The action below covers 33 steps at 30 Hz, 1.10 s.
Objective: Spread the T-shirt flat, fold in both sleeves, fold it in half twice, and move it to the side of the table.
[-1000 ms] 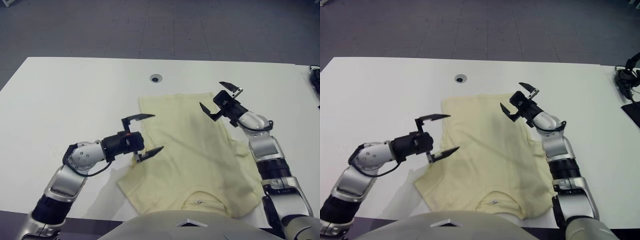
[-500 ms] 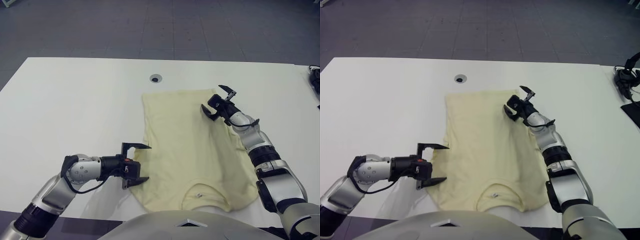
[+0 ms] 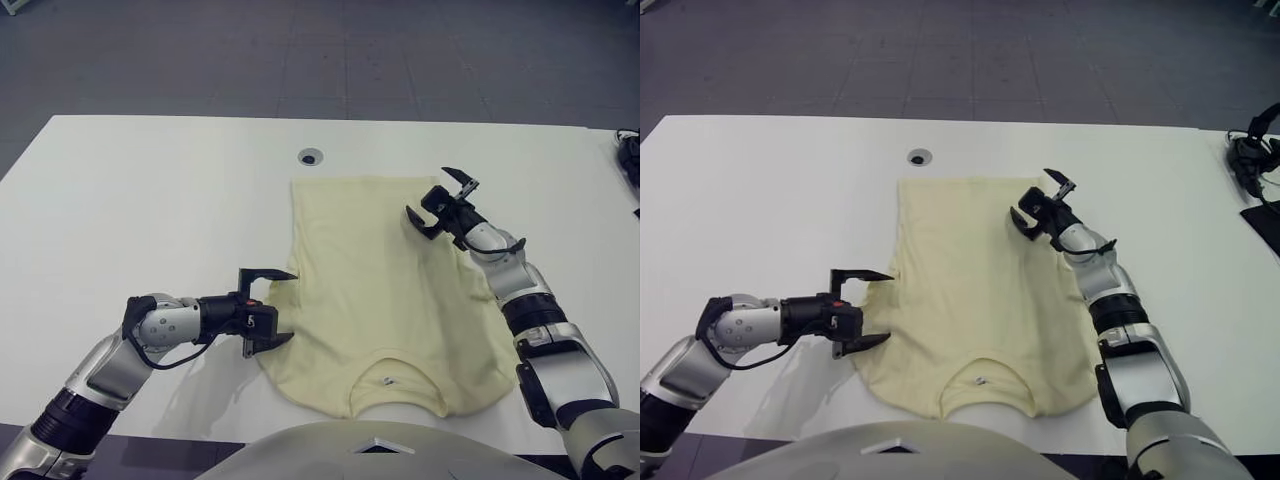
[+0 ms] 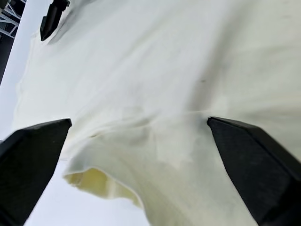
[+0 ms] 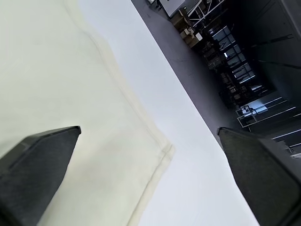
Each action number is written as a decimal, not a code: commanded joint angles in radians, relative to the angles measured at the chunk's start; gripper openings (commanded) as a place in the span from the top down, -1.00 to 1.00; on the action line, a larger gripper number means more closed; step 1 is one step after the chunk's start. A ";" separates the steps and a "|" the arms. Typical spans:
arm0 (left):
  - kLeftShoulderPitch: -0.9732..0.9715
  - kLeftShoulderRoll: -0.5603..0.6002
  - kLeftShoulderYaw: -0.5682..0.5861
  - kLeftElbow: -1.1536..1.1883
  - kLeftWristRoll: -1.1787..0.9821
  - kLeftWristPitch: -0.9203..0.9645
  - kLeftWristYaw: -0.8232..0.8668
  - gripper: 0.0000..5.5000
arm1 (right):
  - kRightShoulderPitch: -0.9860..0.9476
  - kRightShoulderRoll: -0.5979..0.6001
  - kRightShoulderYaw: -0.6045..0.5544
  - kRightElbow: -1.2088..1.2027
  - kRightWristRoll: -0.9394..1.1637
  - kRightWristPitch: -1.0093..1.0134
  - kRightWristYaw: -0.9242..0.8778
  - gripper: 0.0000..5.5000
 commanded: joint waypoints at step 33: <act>0.172 0.212 0.428 0.111 -0.052 -0.078 -0.030 -0.96 | 0.473 0.052 -0.356 -0.872 0.259 0.261 -0.037 -0.96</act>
